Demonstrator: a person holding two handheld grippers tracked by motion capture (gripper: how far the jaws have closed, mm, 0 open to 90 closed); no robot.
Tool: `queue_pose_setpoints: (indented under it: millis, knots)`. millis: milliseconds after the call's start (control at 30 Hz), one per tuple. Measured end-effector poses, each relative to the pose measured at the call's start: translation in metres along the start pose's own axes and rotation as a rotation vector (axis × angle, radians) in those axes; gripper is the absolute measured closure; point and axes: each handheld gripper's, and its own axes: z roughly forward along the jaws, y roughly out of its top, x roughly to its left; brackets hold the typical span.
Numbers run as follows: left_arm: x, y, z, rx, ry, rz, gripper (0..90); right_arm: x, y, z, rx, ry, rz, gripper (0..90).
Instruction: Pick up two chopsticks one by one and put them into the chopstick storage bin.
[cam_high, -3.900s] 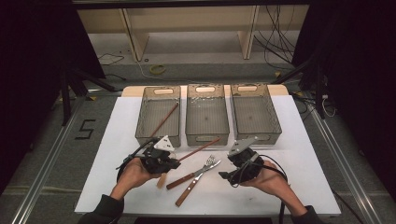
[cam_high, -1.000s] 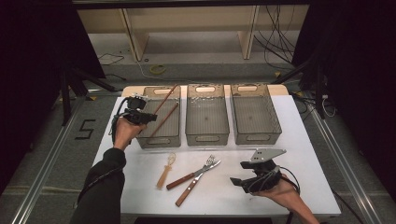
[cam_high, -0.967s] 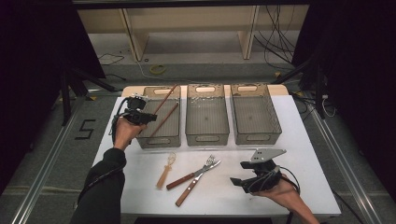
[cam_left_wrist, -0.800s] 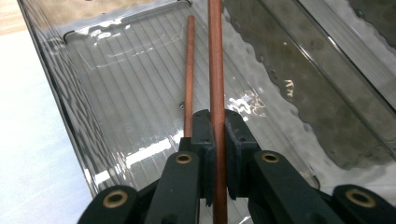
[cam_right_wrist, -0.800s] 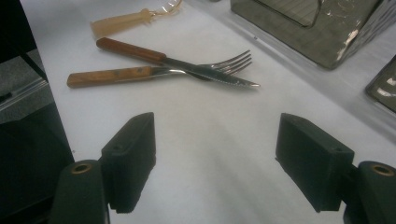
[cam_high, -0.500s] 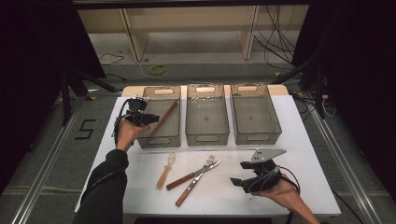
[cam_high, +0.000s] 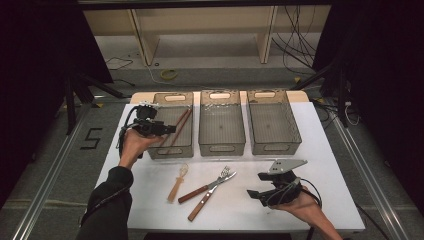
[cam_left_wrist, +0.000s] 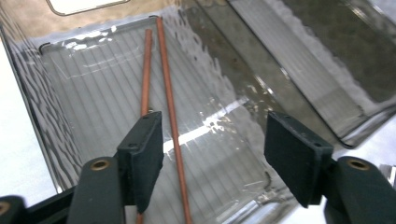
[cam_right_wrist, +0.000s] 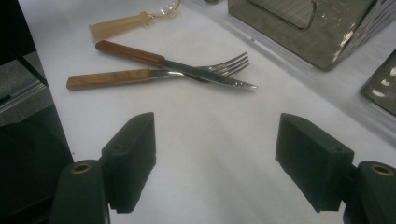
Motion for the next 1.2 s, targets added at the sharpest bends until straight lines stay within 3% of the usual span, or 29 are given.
queue_pose_setpoints:
  millis: [267,600,967,1200]
  knots:
    - [-0.014,-0.012,-0.019,-0.002,-0.012,0.01,31.6,0.0,0.0,0.0,-0.002,-0.004,-0.002,29.5]
    - [-0.03,-0.041,-0.033,-0.011,-0.053,0.026,27.1,0.0,0.0,-0.002,-0.021,-0.015,0.008,29.5]
    - [-0.048,-0.063,-0.029,0.076,-0.065,0.08,23.3,0.001,-0.003,-0.004,-0.044,-0.024,0.012,29.5]
    - [-0.05,-0.071,-0.025,0.114,-0.059,0.072,23.5,0.001,-0.004,-0.002,-0.044,-0.021,0.01,29.5]
